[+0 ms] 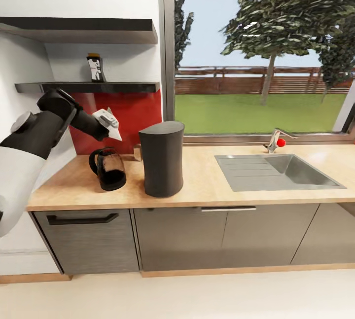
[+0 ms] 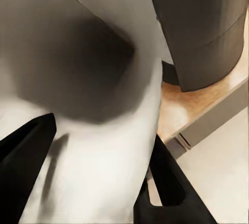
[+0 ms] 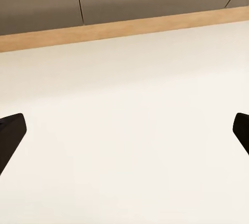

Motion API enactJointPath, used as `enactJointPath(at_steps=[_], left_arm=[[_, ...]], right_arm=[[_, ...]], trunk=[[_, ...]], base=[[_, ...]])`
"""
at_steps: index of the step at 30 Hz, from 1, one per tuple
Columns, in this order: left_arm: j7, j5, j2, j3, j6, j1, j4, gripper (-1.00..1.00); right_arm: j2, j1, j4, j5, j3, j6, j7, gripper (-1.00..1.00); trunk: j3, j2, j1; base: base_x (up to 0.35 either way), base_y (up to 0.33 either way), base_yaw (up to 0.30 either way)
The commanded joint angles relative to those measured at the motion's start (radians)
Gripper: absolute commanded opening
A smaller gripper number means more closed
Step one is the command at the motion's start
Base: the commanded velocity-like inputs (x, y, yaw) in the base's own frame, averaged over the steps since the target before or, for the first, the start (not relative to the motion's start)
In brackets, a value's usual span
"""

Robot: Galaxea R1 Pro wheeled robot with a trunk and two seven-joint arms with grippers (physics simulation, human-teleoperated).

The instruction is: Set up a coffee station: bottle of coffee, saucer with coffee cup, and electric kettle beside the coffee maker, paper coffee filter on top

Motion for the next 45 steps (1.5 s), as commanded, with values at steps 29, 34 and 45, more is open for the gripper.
enactJointPath(at_steps=[29, 34, 45], left_arm=[[-0.231, -0.338, -0.073, -0.001, 0.004, -0.024, -0.011, -1.0], [-0.232, -0.363, -0.08, -0.001, 0.005, -0.03, -0.011, -1.0], [-0.23, -0.432, -0.129, -0.001, 0.005, -0.083, -0.015, -1.0]], right_arm=[[0.005, -0.001, 0.0, 0.006, -0.01, -0.004, 0.002, 1.0], [0.005, -0.002, 0.0, 0.006, -0.01, -0.004, 0.002, 1.0], [0.005, -0.001, 0.0, 0.007, -0.01, -0.004, 0.002, 1.0]], trunk=[[-0.002, -0.002, 0.001], [-0.002, -0.002, 0.001], [-0.002, -0.002, 0.001]], base=[[0.168, 0.052, -0.076], [0.001, 0.0, -0.003], [0.0, 0.0, 0.0]])
